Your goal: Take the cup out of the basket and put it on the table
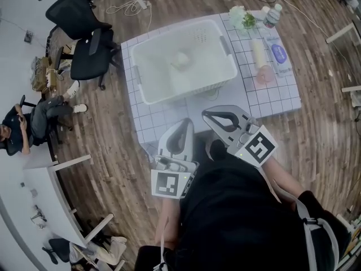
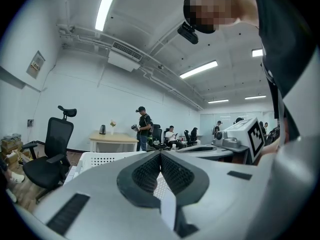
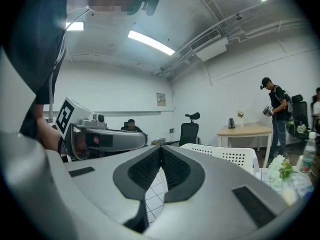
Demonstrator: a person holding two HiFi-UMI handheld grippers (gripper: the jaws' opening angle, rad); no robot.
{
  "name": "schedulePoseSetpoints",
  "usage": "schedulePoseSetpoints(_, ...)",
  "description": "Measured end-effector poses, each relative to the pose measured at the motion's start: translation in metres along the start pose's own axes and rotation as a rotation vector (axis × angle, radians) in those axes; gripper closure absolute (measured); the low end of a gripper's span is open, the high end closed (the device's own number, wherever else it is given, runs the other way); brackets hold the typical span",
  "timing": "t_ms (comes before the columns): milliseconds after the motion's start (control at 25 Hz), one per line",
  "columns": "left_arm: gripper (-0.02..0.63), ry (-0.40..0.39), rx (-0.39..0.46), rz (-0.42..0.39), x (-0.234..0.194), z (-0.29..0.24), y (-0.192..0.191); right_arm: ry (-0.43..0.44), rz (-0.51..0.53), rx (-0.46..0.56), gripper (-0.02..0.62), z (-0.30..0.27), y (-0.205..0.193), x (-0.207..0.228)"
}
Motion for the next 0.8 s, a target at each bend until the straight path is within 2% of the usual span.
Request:
schedulePoseSetpoints(440,0.597,-0.082,0.011,0.005,-0.045,-0.015,0.006,-0.090,0.003,-0.017,0.580,-0.038,0.008,0.007)
schedulePoseSetpoints(560,0.597,-0.110,0.005,-0.021,-0.058,-0.021,0.006,-0.112,0.013,-0.008,0.580,-0.049,0.011,0.010)
schedulePoseSetpoints(800,0.597,-0.166,-0.013,-0.001,-0.076,-0.027,0.002,-0.158,0.015,-0.009,0.580,-0.068,0.013,0.013)
Point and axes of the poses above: the fingertips, and each gripper's own axes: z backward along the fingers, x to its right, y out of its top, the point moved 4 cm from there along z, backward along the fingers, and after that the axes turned 6 degrees about -z, right-handed, at the moved point
